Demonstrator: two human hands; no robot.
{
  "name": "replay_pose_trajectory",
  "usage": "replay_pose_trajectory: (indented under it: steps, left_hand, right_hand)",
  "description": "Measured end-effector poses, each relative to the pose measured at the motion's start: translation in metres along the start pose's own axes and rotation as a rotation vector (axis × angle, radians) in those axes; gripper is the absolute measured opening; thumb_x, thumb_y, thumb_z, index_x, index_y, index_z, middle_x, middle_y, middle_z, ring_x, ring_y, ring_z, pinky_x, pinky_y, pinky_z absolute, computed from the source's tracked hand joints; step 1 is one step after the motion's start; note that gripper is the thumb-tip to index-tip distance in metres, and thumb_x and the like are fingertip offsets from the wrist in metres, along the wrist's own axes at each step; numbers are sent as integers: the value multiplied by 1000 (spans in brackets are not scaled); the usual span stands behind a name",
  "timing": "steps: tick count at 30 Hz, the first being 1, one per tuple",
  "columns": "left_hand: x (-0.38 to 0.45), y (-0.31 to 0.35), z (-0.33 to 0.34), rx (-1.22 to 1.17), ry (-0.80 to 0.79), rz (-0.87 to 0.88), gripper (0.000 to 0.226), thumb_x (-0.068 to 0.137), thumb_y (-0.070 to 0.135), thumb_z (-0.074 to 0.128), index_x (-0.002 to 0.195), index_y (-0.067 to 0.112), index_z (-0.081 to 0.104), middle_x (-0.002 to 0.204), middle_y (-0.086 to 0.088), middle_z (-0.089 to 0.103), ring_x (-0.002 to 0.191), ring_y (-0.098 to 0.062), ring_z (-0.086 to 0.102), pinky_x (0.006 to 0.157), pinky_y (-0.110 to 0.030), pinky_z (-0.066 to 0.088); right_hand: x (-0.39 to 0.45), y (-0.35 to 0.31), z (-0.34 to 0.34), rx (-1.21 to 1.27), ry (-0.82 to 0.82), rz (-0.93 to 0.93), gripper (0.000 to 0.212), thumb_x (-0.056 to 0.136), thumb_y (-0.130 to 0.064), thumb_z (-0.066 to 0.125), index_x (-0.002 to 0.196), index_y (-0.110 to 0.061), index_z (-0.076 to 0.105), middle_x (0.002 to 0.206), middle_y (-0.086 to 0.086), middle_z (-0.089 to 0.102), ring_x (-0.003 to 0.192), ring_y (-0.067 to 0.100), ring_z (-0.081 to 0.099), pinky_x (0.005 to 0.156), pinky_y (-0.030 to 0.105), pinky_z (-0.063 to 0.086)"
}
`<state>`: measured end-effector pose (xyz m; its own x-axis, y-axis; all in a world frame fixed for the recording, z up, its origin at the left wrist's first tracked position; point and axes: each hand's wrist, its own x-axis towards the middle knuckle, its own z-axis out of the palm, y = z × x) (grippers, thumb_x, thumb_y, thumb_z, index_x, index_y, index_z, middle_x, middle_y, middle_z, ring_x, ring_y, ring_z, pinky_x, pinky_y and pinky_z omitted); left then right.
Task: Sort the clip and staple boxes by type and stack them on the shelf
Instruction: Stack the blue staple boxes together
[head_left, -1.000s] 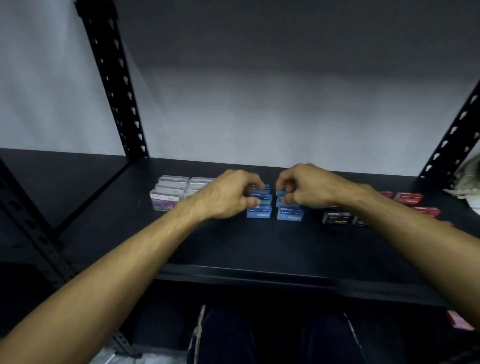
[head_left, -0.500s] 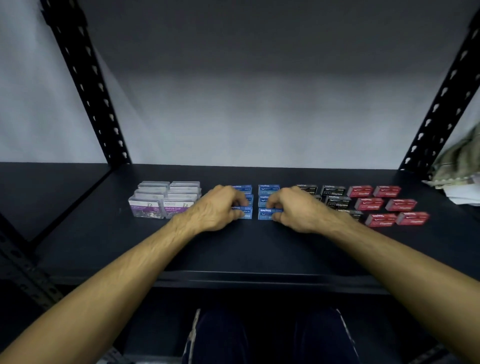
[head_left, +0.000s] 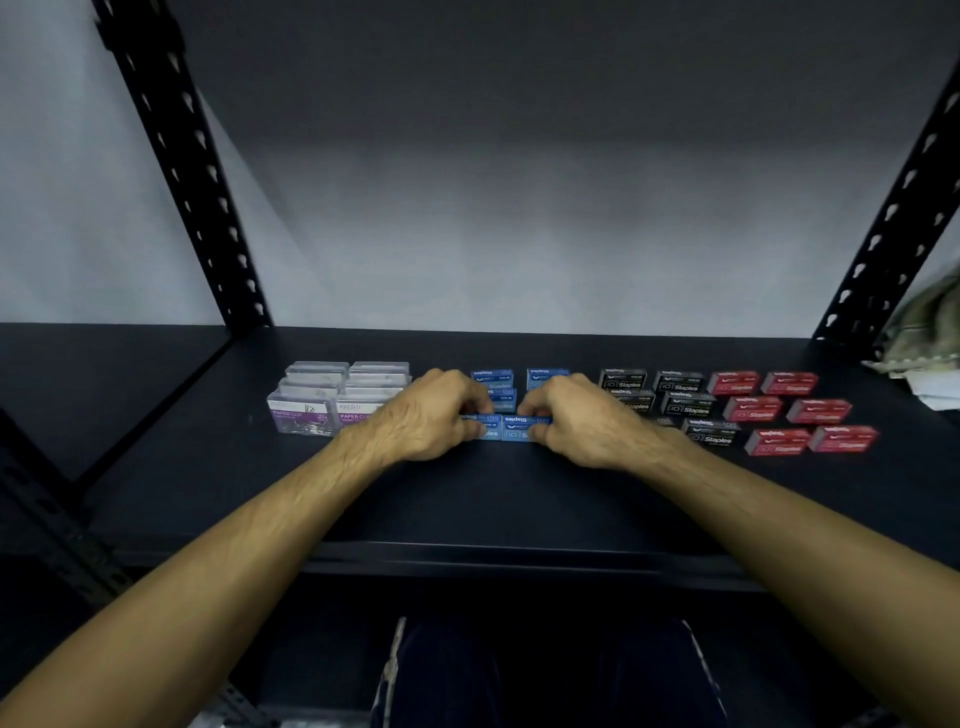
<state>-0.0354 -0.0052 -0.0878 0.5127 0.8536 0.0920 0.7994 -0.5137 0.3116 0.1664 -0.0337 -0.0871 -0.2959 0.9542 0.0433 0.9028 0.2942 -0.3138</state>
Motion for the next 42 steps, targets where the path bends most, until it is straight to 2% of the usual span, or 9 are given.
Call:
replay_pose_trajectory:
  steps: [8,12,15,18,22,26,31,38,42]
  left_hand:
    - [1,-1,-2,-3,-20,1,17,89,29,68,106,27,70,108,8,69,98,-11,64,84,-26,49]
    - [2,0,-2,25,-23,8,20,88,31,69,108,27,70,108,8,69,98,-12,63,85,-28,49]
    - [1,2,-6,47,-10,4,32,86,43,69,114,28,67,105,8,68,96,-13,64,84,-29,51]
    - [2,5,-16,58,105,11,40,85,56,64,113,29,67,98,9,69,88,-13,64,81,-31,53]
    - [16,7,-24,9,159,14,24,92,42,62,108,27,69,103,8,72,93,-12,64,85,-33,53]
    - [34,8,-21,3,35,22,19,94,31,64,109,25,71,107,9,72,99,-10,65,91,-33,52]
    - [46,6,-14,32,-73,56,18,94,27,64,110,25,72,107,10,72,98,-7,65,92,-29,51]
    - [47,0,-17,-2,-124,69,16,92,25,67,107,23,73,98,12,71,90,-5,64,84,-25,50]
    - [44,-5,-21,-8,-139,60,18,90,25,70,107,24,73,95,15,70,79,6,61,74,-14,42]
  right_hand:
    - [2,1,1,7,11,-7,18,92,-22,65,109,-21,70,108,-3,67,89,13,60,75,25,44]
    - [0,0,1,12,12,-6,18,90,-23,66,108,-22,70,106,-3,68,89,15,62,76,27,49]
    - [-2,0,-5,13,28,11,25,86,-33,68,110,-24,68,101,-3,66,88,16,63,78,29,52]
    - [-4,6,-15,27,123,26,29,83,-42,66,107,-25,68,97,-7,64,86,14,61,74,26,48]
    - [1,15,-26,13,255,64,22,91,-25,58,109,-20,69,106,-1,67,95,19,64,81,30,51]
    - [7,19,-27,1,137,105,22,96,-19,56,113,-19,70,113,0,69,102,19,65,89,32,51]
    - [13,21,-24,22,20,85,21,97,-17,55,111,-18,71,111,-1,70,101,18,65,83,27,49]
    - [18,21,-20,116,-25,40,23,99,-18,55,115,-16,71,125,-2,66,112,16,61,84,21,38]
    - [20,15,-19,164,-43,33,26,99,-18,55,120,-17,69,125,-1,67,112,13,61,87,22,42]
